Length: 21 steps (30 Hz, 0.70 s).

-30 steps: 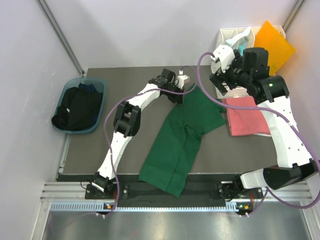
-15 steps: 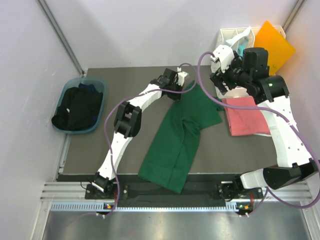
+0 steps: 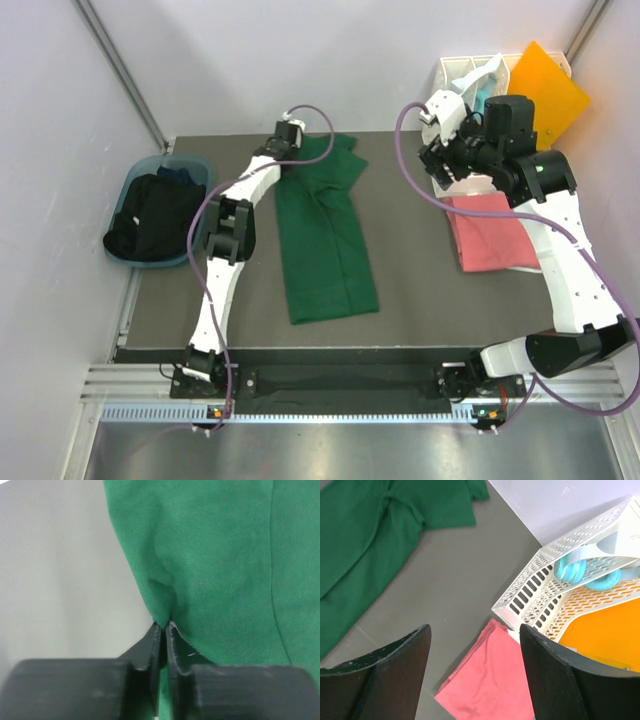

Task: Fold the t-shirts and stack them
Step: Rotate the tshirt 90 degrees

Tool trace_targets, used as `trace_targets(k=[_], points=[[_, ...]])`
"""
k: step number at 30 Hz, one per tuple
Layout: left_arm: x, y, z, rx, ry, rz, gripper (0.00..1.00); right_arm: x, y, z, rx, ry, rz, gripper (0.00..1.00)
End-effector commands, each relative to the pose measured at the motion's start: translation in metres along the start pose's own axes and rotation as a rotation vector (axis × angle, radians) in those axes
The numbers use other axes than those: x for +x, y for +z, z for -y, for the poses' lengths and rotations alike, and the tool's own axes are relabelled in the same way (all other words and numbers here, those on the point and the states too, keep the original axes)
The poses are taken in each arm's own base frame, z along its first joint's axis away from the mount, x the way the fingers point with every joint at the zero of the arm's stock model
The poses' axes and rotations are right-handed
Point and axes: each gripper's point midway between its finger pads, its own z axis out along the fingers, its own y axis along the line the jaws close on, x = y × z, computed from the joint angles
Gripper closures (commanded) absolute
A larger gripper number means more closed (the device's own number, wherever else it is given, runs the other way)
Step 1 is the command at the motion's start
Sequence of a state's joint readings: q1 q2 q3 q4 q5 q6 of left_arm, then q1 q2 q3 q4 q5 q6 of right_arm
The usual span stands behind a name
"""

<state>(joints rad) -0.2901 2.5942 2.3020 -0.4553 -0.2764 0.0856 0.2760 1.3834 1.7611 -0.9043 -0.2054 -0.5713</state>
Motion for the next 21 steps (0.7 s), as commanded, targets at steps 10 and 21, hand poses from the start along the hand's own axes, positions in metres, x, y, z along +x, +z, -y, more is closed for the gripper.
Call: trace_targets(k=[10,21], points=[[-0.027,-0.076,0.026,0.203,0.083,0.068,0.01,0.031,0.031,-0.040,-0.142,-0.043,-0.080,0.08],[0.041,-0.237,0.075,0.553,0.530,0.069,0.01,0.039,0.059,-0.019,-0.079,-0.177,-0.095,0.03]])
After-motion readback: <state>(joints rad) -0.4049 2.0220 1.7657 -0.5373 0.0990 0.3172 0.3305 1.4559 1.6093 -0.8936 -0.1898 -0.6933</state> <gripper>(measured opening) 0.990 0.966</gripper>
